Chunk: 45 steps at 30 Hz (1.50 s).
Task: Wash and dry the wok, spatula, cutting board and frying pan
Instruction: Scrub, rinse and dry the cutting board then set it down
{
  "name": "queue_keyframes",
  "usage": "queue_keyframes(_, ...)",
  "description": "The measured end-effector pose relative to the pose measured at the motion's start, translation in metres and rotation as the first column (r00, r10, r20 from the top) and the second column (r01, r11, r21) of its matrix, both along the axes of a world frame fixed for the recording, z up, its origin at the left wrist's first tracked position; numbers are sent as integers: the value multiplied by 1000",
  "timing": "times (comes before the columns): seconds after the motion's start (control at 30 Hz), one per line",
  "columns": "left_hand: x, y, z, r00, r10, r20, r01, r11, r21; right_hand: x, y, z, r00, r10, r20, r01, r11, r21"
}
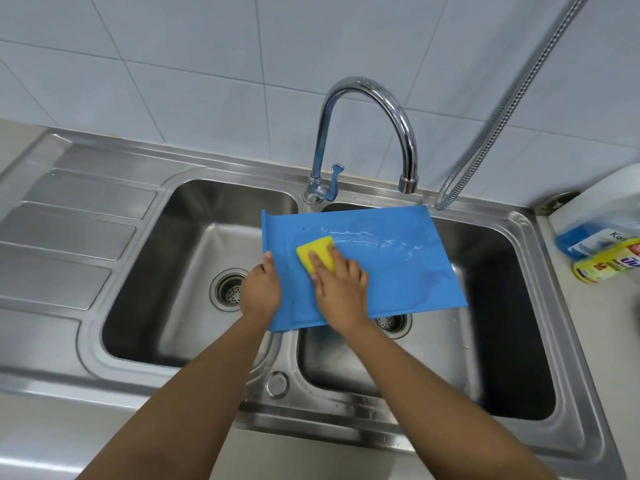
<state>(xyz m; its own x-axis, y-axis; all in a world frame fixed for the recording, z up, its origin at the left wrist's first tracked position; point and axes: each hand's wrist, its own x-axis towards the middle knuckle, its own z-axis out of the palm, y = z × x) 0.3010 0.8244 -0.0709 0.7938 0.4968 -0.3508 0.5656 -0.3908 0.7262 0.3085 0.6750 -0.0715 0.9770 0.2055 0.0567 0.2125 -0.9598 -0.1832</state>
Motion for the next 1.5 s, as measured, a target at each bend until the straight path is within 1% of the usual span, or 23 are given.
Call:
queue_keyframes(0.07,-1,-1,1,1000,-7,0,7,1000,-2,23,-24,2,997,-54,-62,53,998,-21)
queue_keyframes(0.13,-1,-1,2,1000,-8,9,8,1000,-1,42,-55,6,979,-190,-78,188,982,-38)
queue_keyframes(0.23,-1,-1,1,1000,-8,15,8,1000,5,50,-109,9,920,-384,-72,382,923,-43)
queue_keyframes(0.33,-1,-1,0,1000,-10,21,10,1000,3,31,-136,6,839,-543,-36,543,839,15)
queue_keyframes(0.4,0,0,-2,1000,-10,22,10,1000,1,10,-126,1,798,-603,-19,602,794,90)
queue_keyframes(0.43,0,0,-2,1000,-10,20,10,1000,2,-2,-114,-2,800,-600,-10,597,794,117)
queue_keyframes(0.5,0,0,-2,1000,-11,15,11,1000,9,-26,-82,-7,851,-525,25,517,845,139)
queue_keyframes(0.57,0,-1,-2,1000,-9,14,9,1000,16,-44,-43,-8,920,-387,61,375,916,141)
queue_keyframes(0.63,0,-1,-1,1000,-4,15,3,1000,19,-56,-7,-4,977,-204,67,195,973,120)
queue_keyframes(0.7,1,-2,0,1000,-7,20,7,1000,29,-52,13,-1,998,-50,36,47,995,92)
queue_keyframes(0.73,1,-2,0,1000,-8,20,8,999,31,-44,15,0,1000,-6,23,4,996,85)
queue_keyframes(0.83,0,-1,-2,1000,-7,6,7,1000,28,-7,-5,4,999,38,-22,-37,998,55)
queue_keyframes(0.87,0,0,-3,1000,-11,2,11,1000,26,7,-18,6,998,17,-53,-15,999,38)
queue_keyframes(0.9,0,0,-3,1000,-15,0,15,1000,23,21,-34,7,996,-44,-81,46,999,25)
queue_keyframes(1.0,0,0,-3,1000,-18,-1,18,1000,9,50,-93,12,952,-291,-100,292,957,-5)
queue_keyframes(1.13,1,0,-3,1000,-20,4,20,1000,3,35,-153,8,818,-573,-56,575,817,46)
queue_keyframes(1.2,2,0,-3,1000,-13,10,13,1000,3,12,-144,2,746,-665,-38,665,741,99)
queue_keyframes(1.23,3,0,-2,1000,-10,11,10,1000,5,0,-127,1,742,-669,-35,668,734,122)
queue_keyframes(1.27,4,1,-1,1000,-13,13,13,1000,6,-12,-105,0,771,-637,-29,634,761,141)
queue_keyframes(1.3,4,1,0,1000,-15,14,15,1000,9,-23,-79,0,823,-568,-19,563,811,158)
queue_keyframes(1.37,3,0,1,1000,-14,14,14,1000,18,-39,-25,-1,937,-348,-12,346,926,148)
queue_keyframes(1.4,2,-1,1,1000,-14,14,13,1000,26,-43,-2,-1,970,-240,-25,241,962,128)
queue_keyframes(1.5,0,-2,-2,999,-5,32,3,999,40,-18,30,5,998,-18,-67,26,993,119)
